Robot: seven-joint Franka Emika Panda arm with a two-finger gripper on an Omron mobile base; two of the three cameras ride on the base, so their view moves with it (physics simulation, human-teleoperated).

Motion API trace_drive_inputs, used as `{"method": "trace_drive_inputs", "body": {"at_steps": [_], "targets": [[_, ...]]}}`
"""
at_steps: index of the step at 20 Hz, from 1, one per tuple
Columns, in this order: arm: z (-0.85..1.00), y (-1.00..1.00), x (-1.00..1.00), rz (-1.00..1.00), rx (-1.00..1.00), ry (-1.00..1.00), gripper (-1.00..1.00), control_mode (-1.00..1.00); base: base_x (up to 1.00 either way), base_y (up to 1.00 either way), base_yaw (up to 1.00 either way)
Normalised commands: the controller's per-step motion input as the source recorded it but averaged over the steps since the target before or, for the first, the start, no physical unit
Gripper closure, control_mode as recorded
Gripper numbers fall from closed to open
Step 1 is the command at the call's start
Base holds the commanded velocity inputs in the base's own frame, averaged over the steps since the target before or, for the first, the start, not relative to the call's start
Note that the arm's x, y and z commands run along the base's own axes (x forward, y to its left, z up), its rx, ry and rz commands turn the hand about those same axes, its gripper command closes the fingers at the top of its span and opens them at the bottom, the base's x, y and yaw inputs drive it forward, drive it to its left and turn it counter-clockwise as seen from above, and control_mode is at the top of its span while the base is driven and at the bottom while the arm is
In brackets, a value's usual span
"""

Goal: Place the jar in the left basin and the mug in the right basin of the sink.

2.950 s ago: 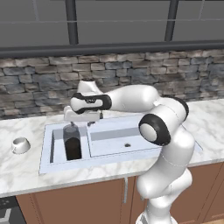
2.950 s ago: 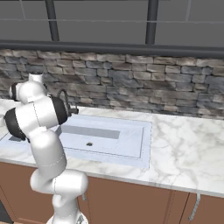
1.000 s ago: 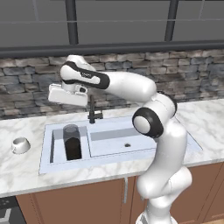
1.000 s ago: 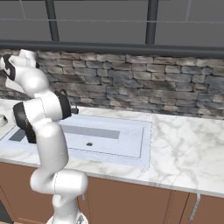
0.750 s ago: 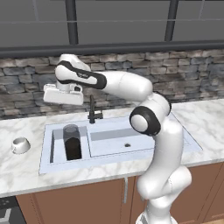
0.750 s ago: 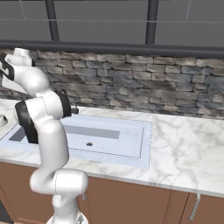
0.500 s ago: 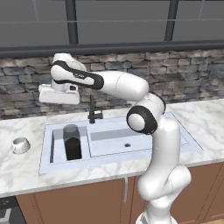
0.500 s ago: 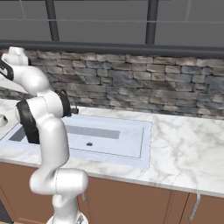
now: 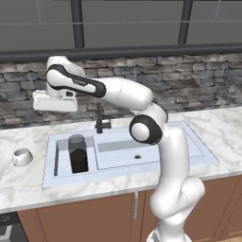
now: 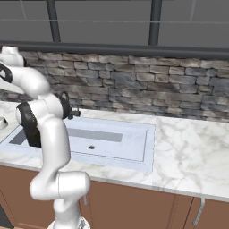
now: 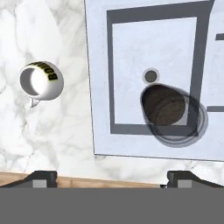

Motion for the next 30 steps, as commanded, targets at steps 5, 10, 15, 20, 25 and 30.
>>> {"method": "trace_drive_inputs", "body": {"at_steps": [5, 10, 15, 20, 25, 30], "targets": [[0.0, 0.33, 0.0, -0.05, -0.01, 0.0, -1.0, -1.0, 0.0, 0.0, 0.0], [0.0, 0.31, 0.0, -0.05, -0.02, 0.0, -1.0, -1.0, 0.0, 0.0, 0.0], [0.0, 0.21, 0.0, -0.05, -0.03, 0.0, -1.0, -1.0, 0.0, 0.0, 0.0], [-0.03, 0.18, 0.0, -0.04, -0.06, 0.0, -1.0, -1.0, 0.0, 0.0, 0.0], [-0.11, 0.14, 0.0, -0.02, -0.09, -0.01, -1.0, -1.0, 0.0, 0.0, 0.0], [-0.13, 0.14, 0.0, -0.03, -0.05, 0.0, -1.0, -1.0, 0.0, 0.0, 0.0]]}}
